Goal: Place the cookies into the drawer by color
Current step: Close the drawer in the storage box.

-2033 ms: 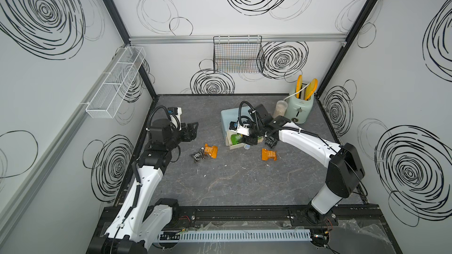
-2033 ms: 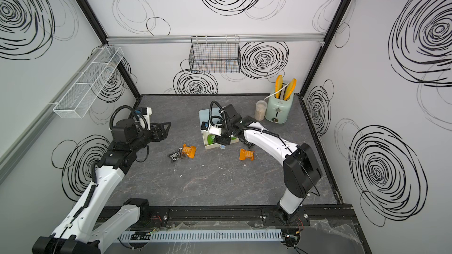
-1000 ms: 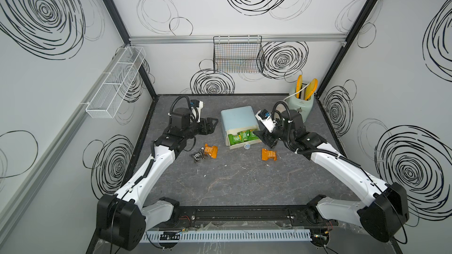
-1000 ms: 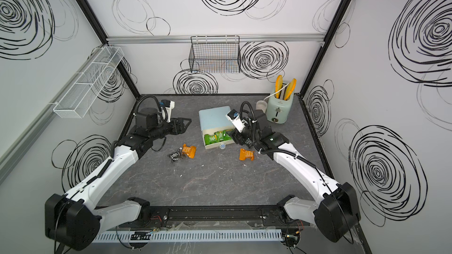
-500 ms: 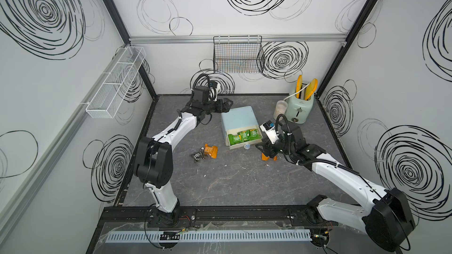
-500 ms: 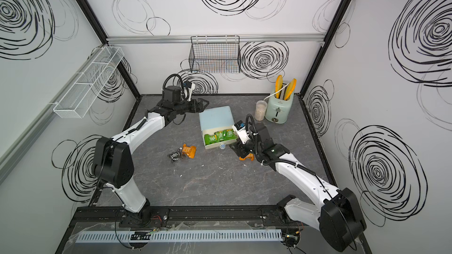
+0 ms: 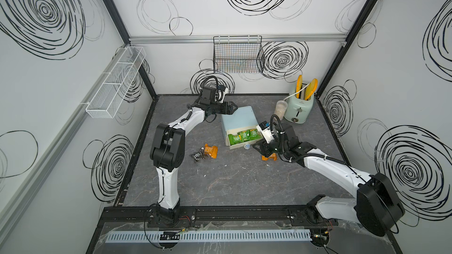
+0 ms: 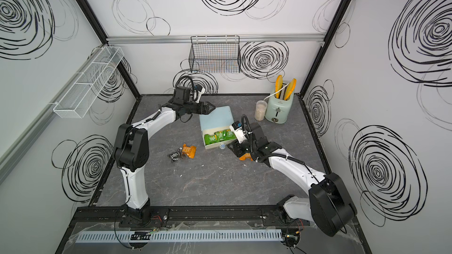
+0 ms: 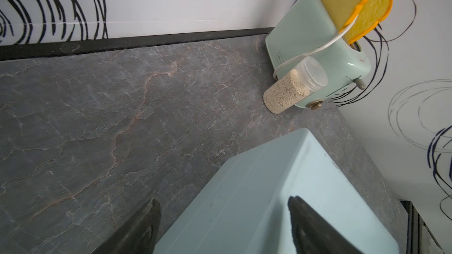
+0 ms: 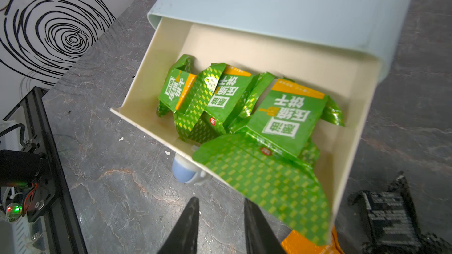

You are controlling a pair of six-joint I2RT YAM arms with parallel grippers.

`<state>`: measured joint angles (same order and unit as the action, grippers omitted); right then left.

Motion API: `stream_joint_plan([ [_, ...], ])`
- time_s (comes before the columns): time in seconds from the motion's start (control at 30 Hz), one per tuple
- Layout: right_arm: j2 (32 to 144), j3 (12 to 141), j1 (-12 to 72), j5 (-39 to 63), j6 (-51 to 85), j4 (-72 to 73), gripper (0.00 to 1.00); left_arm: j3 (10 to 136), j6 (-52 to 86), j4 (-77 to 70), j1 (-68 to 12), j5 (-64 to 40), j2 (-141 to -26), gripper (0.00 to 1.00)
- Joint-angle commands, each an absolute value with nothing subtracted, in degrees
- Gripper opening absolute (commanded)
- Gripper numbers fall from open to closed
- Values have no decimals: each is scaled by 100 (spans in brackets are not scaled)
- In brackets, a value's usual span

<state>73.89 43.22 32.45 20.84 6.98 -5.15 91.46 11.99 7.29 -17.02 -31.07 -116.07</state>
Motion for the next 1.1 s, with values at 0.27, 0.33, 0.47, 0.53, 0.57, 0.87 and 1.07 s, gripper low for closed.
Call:
stream_joint_plan([
  [0.27,7827,4690,3291,1836,940,-48,35,9378,1011,889,-1789,-3590,-11714,77],
  [0.33,7895,4743,3292,1802,998,31,35,9387,998,926,-1789,-3653,-11709,76],
  [0.47,8027,4855,3288,1766,1116,198,35,9387,997,953,-1795,-3795,-11707,74],
  [0.53,8078,4940,3298,1833,1144,233,35,9394,963,1014,-1812,-3786,-11707,74],
  [0.57,8092,4974,3297,1870,1159,244,36,9387,958,1040,-1814,-3779,-11707,73],
  [0.87,8095,5157,3313,2011,1236,413,44,9378,928,1124,-1856,-3806,-11672,72],
  [1.07,8410,5389,3300,1751,1190,369,42,9382,935,1129,-1864,-3832,-11698,72],
])
